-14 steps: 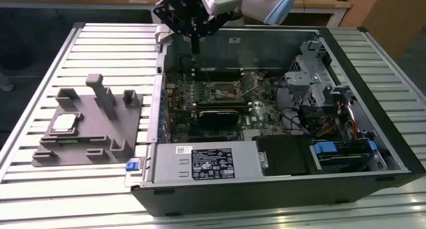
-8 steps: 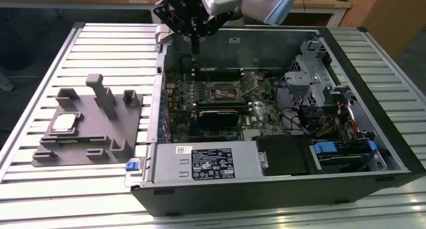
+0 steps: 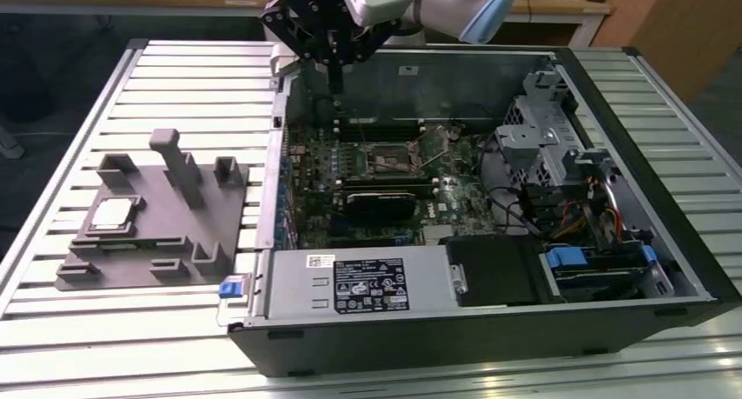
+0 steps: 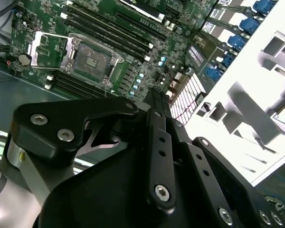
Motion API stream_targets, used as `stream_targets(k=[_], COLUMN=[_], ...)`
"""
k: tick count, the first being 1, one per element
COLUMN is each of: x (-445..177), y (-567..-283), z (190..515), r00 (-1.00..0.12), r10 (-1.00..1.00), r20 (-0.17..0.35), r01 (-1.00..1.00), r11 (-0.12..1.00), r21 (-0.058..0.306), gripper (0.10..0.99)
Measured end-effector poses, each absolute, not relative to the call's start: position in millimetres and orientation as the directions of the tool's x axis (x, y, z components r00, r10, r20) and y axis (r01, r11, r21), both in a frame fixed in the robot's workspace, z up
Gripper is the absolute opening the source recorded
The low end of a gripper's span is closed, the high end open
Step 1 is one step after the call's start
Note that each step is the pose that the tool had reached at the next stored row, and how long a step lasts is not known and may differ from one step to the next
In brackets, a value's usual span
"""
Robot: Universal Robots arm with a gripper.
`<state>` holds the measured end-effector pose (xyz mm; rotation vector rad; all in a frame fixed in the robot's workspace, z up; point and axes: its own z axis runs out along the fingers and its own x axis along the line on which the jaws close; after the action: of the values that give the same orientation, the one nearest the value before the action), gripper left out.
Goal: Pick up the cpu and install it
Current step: 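Reach for the cpu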
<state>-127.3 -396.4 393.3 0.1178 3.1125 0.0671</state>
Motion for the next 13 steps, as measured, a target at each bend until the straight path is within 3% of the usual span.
stream_targets(k=[13], x=[-142.5], y=[-396.4], z=[393.3], r00=[-0.997], r10=[0.076], r20=[-0.025], r01=[0.075], r11=[0.996], r21=[0.044], gripper=[0.106])
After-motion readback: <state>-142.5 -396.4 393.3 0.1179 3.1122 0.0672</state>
